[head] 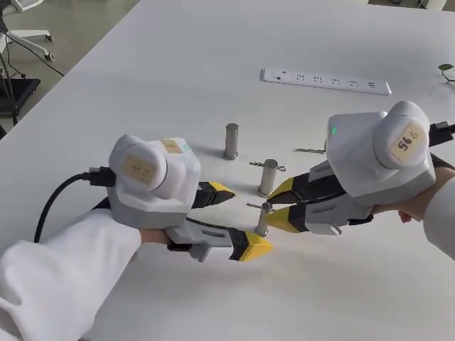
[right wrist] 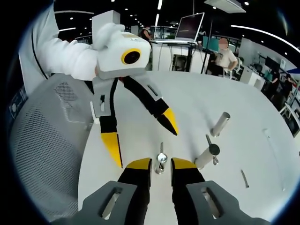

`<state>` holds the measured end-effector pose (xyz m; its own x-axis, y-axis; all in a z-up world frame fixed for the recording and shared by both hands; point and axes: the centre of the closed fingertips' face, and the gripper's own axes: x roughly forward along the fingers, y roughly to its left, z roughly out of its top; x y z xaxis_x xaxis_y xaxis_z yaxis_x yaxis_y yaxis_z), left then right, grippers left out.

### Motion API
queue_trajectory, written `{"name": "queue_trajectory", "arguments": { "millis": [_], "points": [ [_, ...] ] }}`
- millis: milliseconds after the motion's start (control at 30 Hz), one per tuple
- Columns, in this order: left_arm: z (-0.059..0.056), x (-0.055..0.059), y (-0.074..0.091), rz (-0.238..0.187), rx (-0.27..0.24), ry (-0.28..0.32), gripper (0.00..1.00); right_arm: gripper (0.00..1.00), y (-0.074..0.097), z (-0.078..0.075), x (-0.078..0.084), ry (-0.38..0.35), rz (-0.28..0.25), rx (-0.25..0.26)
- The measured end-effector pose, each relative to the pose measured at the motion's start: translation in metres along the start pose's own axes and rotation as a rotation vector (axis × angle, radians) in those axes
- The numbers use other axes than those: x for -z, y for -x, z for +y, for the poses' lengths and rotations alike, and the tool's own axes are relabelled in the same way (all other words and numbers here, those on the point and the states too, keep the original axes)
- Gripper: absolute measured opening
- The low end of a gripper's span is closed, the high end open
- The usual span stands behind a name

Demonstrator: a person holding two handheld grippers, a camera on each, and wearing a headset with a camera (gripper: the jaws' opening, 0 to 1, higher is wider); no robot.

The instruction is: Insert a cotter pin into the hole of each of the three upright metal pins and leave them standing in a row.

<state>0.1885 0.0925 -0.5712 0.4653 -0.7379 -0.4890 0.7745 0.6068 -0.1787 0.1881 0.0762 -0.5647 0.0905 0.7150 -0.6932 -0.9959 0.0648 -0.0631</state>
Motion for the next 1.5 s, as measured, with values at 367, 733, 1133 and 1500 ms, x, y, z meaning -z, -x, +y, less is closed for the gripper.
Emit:
{"name": "queue_trajectory", "arguments": {
  "millis": [367,733,1133,1500],
  "points": [
    [0.005,0.007,0.021,0.002,-0.008,0.035,0.73,0.08,-0.009,-0.001,0.003,-0.042,-0.014,0.010],
    [0.006,0.002,0.027,-0.007,-0.015,0.046,0.73,0.05,-0.011,0.000,0.005,-0.064,-0.025,-0.005],
    [0.006,0.007,0.026,0.011,-0.026,0.034,0.73,0.04,-0.004,-0.004,0.008,0.006,-0.027,-0.047],
    [0.006,0.008,0.028,0.036,-0.019,0.026,0.78,0.04,0.027,-0.036,0.027,0.059,-0.028,-0.019]
  ]
}}
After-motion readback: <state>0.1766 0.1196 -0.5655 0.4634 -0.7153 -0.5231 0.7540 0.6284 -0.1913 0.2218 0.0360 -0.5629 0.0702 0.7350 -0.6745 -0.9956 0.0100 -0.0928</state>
